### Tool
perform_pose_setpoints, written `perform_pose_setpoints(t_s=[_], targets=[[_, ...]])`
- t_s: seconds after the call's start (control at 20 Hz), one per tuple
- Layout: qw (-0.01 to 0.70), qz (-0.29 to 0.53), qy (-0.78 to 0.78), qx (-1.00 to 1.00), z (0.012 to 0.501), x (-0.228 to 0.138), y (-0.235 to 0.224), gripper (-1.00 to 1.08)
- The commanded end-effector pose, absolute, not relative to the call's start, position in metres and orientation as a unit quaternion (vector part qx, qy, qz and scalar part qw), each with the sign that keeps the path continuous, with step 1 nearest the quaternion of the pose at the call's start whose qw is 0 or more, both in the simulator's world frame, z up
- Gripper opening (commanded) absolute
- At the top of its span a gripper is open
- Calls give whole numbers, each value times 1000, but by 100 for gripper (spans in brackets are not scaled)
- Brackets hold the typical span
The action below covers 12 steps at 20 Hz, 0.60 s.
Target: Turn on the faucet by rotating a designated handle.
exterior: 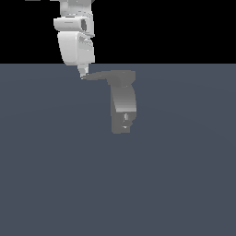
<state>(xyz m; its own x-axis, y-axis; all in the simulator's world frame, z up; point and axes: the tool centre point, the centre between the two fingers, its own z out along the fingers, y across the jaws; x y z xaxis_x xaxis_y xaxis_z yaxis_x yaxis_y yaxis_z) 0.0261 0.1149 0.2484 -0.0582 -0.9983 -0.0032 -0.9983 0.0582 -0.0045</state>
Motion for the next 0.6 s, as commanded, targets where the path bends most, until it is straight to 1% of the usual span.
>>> perform_pose_setpoints(t_s=[0.0, 0.55], targets=[[1, -1, 730, -684, 248, 20, 106, -100], [1, 0, 730, -684, 248, -8, 86, -100]])
